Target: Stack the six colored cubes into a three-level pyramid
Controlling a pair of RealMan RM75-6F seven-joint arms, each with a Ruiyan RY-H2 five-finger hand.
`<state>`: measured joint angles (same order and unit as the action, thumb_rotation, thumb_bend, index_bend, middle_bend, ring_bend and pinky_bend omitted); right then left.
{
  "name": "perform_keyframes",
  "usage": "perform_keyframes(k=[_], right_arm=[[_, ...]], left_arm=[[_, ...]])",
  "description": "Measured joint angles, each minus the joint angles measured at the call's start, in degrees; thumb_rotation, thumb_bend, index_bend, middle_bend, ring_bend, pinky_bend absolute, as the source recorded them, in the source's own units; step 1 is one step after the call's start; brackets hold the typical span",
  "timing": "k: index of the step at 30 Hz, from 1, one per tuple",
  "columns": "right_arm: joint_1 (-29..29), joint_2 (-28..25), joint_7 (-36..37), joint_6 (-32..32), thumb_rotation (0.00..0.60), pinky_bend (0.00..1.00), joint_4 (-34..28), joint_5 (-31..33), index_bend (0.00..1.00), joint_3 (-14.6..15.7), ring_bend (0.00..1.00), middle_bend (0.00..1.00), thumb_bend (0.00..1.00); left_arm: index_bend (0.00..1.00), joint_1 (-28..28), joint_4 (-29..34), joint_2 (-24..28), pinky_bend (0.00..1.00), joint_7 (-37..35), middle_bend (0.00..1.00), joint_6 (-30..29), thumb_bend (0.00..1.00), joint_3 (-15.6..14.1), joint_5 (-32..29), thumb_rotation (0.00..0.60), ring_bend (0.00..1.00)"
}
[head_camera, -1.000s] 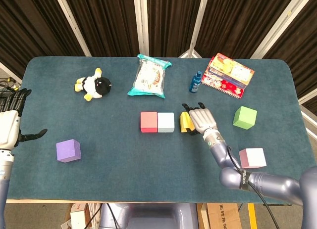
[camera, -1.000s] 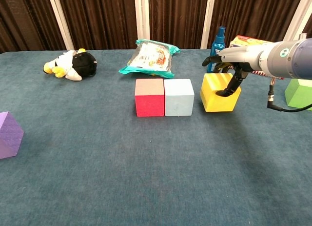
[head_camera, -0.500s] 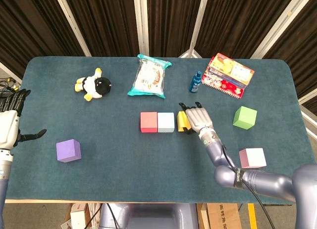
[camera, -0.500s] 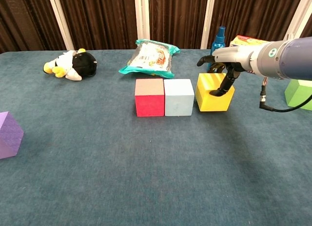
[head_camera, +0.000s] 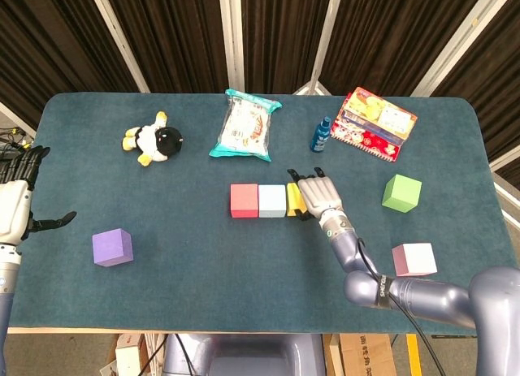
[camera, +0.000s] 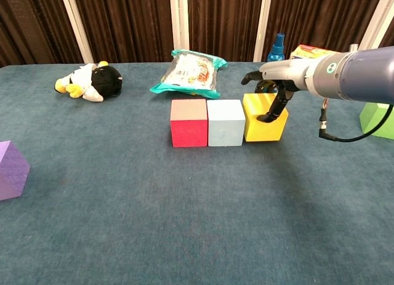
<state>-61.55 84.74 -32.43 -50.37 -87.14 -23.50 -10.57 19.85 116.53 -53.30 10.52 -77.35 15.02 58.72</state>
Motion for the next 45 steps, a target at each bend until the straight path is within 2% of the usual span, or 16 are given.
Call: perform_keyframes(k=[28,45], right_arm=[[-1.49,2.41,-1.44,-0.52,0.600,0.00,1.91,2.16,0.00,-0.16,0.35,0.43,0.42],[-0.98,3.37,-0.15,-1.27,0.600,0.00,2.22,1.02,0.00,-0.83,0.32,0.25,0.42]], left_arm=[[0.00,0.32,-0.36,0.05,0.04,-0.89,0.02,0.94,0.12,0.07,-1.08,0.600,0.00],[0.00,0.51,-0.33,-0.12,0.04,-0.67,0.02,1.11,0.12,-0.16,-1.21,0.600,0.00]])
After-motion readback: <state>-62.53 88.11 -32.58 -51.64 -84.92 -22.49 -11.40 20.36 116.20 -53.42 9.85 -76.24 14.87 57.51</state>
